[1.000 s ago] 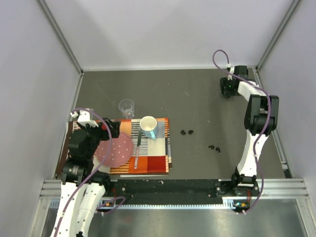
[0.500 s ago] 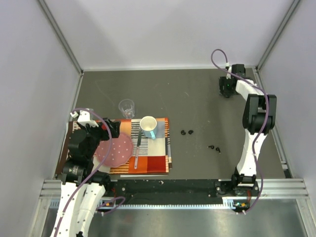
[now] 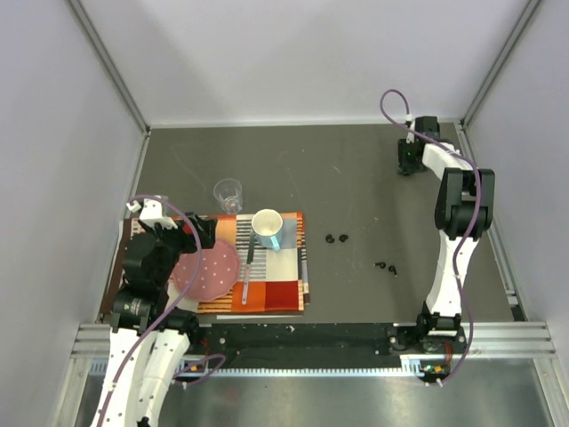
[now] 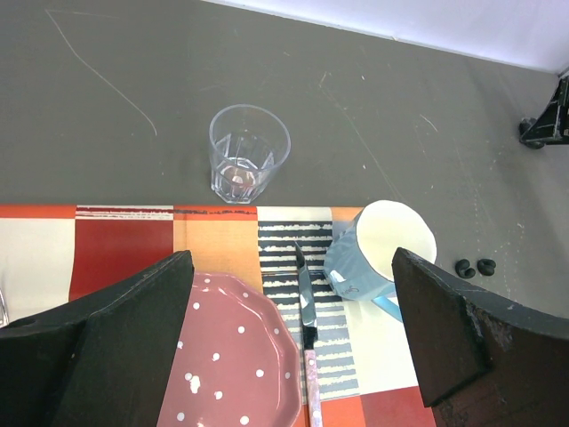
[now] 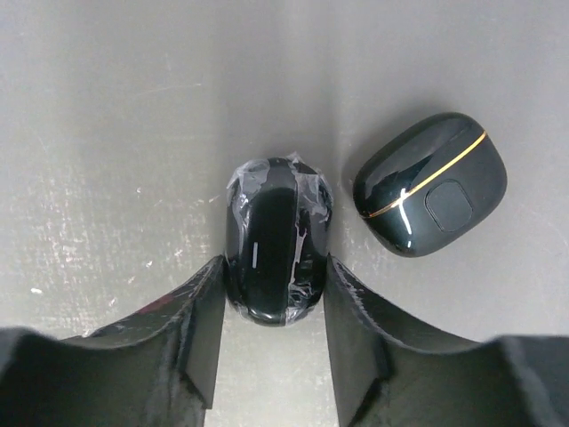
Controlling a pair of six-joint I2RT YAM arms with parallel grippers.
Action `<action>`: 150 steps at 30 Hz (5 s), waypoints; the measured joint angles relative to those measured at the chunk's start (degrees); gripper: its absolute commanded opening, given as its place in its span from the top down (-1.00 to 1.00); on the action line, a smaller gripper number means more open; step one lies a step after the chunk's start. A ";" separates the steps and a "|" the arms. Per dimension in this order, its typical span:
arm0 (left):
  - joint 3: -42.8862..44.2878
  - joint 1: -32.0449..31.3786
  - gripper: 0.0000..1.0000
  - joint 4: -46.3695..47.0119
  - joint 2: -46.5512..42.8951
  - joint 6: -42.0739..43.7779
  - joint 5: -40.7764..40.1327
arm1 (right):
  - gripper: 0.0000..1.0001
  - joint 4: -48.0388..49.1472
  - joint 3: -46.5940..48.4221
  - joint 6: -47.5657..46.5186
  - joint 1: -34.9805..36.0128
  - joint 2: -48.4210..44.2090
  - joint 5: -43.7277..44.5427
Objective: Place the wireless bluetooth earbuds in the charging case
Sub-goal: Pick up the charging case at the center of the board.
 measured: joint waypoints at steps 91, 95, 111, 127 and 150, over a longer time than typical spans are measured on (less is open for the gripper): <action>2.93 -22.64 -0.94 17.70 21.97 -11.13 24.90 | 1.00 8.28 -57.53 -4.42 39.17 -83.95 -22.47; 2.95 -25.53 -0.93 22.58 24.35 -13.27 24.52 | 1.00 8.24 -57.46 -5.29 42.01 -82.36 -22.62; 3.26 -35.34 -0.74 32.13 35.65 -18.49 20.44 | 1.00 8.35 -55.45 -7.23 49.16 -77.26 -18.14; 5.95 -39.06 -0.26 34.75 42.95 -20.92 19.04 | 1.00 8.74 -55.12 -7.87 50.88 -77.11 -16.92; 8.92 -39.78 1.00 33.62 46.05 -21.00 20.44 | 0.83 10.23 -55.12 -9.55 51.12 -77.11 -14.32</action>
